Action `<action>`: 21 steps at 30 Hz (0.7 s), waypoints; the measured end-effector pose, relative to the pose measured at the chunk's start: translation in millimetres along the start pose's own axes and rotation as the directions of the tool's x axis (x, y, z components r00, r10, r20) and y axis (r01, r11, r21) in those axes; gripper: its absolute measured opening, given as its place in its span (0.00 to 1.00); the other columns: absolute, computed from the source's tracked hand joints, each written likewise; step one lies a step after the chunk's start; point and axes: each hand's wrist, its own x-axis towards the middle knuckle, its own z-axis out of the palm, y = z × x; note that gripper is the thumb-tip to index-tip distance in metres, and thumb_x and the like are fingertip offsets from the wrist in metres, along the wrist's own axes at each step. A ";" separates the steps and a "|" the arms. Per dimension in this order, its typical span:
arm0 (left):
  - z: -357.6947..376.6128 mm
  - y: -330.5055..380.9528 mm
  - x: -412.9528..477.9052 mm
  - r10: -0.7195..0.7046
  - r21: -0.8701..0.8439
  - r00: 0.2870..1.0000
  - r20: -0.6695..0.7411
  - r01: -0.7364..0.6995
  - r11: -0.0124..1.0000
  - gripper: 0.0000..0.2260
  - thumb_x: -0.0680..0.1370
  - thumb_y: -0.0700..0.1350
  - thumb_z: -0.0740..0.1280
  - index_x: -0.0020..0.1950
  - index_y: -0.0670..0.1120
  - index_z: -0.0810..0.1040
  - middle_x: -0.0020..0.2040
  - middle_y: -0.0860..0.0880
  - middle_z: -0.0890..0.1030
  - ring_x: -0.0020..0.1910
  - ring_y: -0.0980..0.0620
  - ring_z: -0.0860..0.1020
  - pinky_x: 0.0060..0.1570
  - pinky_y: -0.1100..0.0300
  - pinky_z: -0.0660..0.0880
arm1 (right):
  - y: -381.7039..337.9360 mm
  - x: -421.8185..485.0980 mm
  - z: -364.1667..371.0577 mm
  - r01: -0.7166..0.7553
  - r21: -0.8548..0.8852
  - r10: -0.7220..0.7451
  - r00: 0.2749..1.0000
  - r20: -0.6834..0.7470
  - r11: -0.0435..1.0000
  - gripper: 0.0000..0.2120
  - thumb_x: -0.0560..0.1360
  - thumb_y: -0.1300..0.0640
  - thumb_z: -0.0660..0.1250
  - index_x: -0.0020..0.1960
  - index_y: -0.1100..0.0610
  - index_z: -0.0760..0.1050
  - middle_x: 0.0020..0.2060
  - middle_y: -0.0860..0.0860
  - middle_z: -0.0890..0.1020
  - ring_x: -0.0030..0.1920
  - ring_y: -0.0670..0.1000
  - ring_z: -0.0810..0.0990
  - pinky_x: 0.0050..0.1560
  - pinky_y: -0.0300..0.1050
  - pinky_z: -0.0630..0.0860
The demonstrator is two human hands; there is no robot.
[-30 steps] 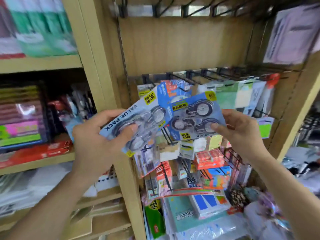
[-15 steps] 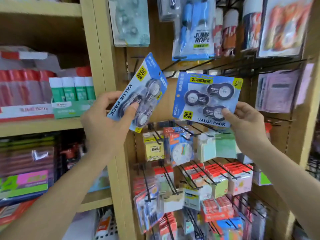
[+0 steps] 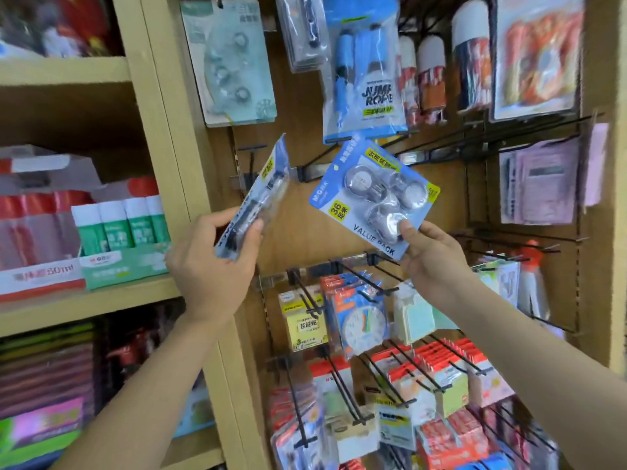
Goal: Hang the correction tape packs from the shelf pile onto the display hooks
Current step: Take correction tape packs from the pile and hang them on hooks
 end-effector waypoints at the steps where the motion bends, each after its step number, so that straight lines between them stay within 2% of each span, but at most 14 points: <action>1: -0.2 -1.3 -0.3 0.006 0.002 1.000 0.001 -0.006 1.000 0.11 0.77 0.47 0.75 0.50 0.40 0.82 0.44 0.45 0.85 0.39 0.46 0.82 0.38 0.53 0.75 | 1.4 -2.1 2.6 -0.012 0.010 0.012 1.000 0.008 1.000 0.08 0.78 0.62 0.67 0.56 0.63 0.76 0.50 0.58 0.85 0.45 0.56 0.87 0.37 0.47 0.82; 4: -0.8 -3.0 -0.7 0.005 -0.001 1.000 0.019 -0.005 1.000 0.11 0.77 0.46 0.75 0.51 0.39 0.82 0.45 0.44 0.86 0.40 0.44 0.83 0.37 0.50 0.77 | 7.0 -4.0 8.8 -0.025 0.026 0.024 0.999 0.046 0.999 0.03 0.79 0.63 0.65 0.51 0.63 0.76 0.42 0.56 0.86 0.37 0.54 0.86 0.33 0.47 0.82; 7: -1.0 -0.8 -0.4 -0.007 -0.004 1.000 0.025 0.007 1.000 0.11 0.77 0.46 0.75 0.52 0.39 0.83 0.45 0.45 0.86 0.40 0.46 0.83 0.40 0.56 0.75 | 14.7 -2.1 11.8 -0.037 0.029 0.036 0.999 0.025 0.999 0.05 0.78 0.64 0.67 0.43 0.60 0.76 0.40 0.56 0.86 0.36 0.55 0.86 0.35 0.50 0.81; 11: -1.3 0.7 -0.6 -0.016 -0.006 1.000 0.018 0.016 1.000 0.12 0.77 0.46 0.76 0.52 0.38 0.83 0.45 0.45 0.85 0.40 0.48 0.82 0.42 0.61 0.73 | 21.2 7.0 10.9 -0.109 -0.016 0.109 0.994 -0.028 0.994 0.03 0.77 0.63 0.70 0.48 0.62 0.76 0.45 0.58 0.86 0.42 0.57 0.87 0.37 0.50 0.83; 14: -1.0 1.2 -0.9 -0.002 0.002 1.000 0.022 0.002 1.000 0.13 0.77 0.47 0.75 0.52 0.37 0.83 0.45 0.44 0.86 0.39 0.48 0.82 0.39 0.59 0.74 | 18.7 19.6 13.4 -0.191 -0.112 0.187 0.981 -0.041 0.975 0.04 0.77 0.64 0.70 0.49 0.63 0.76 0.50 0.61 0.85 0.47 0.59 0.86 0.45 0.55 0.84; 15: -1.1 0.9 -0.9 -0.001 0.004 1.000 0.019 0.001 1.000 0.13 0.77 0.47 0.76 0.52 0.37 0.83 0.45 0.44 0.86 0.39 0.47 0.82 0.39 0.58 0.74 | 16.6 20.3 15.6 -0.207 -0.139 0.202 0.978 -0.049 0.968 0.04 0.77 0.64 0.70 0.49 0.63 0.76 0.50 0.62 0.85 0.48 0.60 0.86 0.47 0.55 0.84; 16: -1.0 0.9 -1.1 -0.005 0.004 1.000 0.018 0.005 1.000 0.13 0.77 0.47 0.76 0.52 0.37 0.83 0.45 0.44 0.86 0.39 0.47 0.82 0.38 0.57 0.75 | 15.5 20.7 17.9 -0.204 -0.172 0.195 0.979 -0.066 0.964 0.05 0.76 0.64 0.71 0.51 0.64 0.77 0.48 0.61 0.85 0.48 0.60 0.85 0.44 0.51 0.85; 18: -1.1 0.9 -1.4 -0.022 -0.005 1.000 0.016 0.022 1.000 0.13 0.77 0.47 0.76 0.53 0.37 0.83 0.45 0.44 0.85 0.39 0.47 0.82 0.40 0.59 0.74 | 16.2 17.9 21.4 -0.124 -0.251 0.093 0.987 -0.130 0.960 0.09 0.76 0.64 0.72 0.53 0.63 0.76 0.45 0.58 0.83 0.42 0.56 0.85 0.32 0.39 0.81; 19: -1.2 1.3 -1.3 -0.029 -0.008 0.999 0.012 0.029 1.000 0.13 0.77 0.46 0.76 0.53 0.37 0.83 0.45 0.44 0.85 0.40 0.48 0.82 0.41 0.60 0.73 | 18.0 15.9 21.4 -0.057 -0.328 0.001 0.986 -0.168 0.943 0.14 0.75 0.64 0.73 0.57 0.62 0.74 0.48 0.56 0.81 0.43 0.53 0.84 0.31 0.36 0.79; 20: -1.4 1.9 -1.1 -0.031 -0.008 0.999 0.006 0.031 0.999 0.12 0.77 0.46 0.76 0.53 0.38 0.83 0.45 0.44 0.85 0.40 0.50 0.81 0.42 0.62 0.73 | 21.6 17.6 18.5 0.018 -0.454 -0.121 0.973 -0.199 0.891 0.22 0.73 0.61 0.75 0.63 0.60 0.71 0.54 0.54 0.78 0.48 0.51 0.81 0.36 0.36 0.78; 21: -1.5 2.2 -1.0 -0.026 -0.006 1.000 0.001 0.026 1.000 0.12 0.77 0.46 0.76 0.53 0.38 0.83 0.45 0.45 0.85 0.40 0.51 0.80 0.42 0.63 0.72 | 23.8 19.6 16.0 0.090 -0.602 -0.251 0.949 -0.190 0.793 0.31 0.71 0.58 0.77 0.69 0.57 0.67 0.60 0.53 0.74 0.54 0.51 0.78 0.45 0.40 0.77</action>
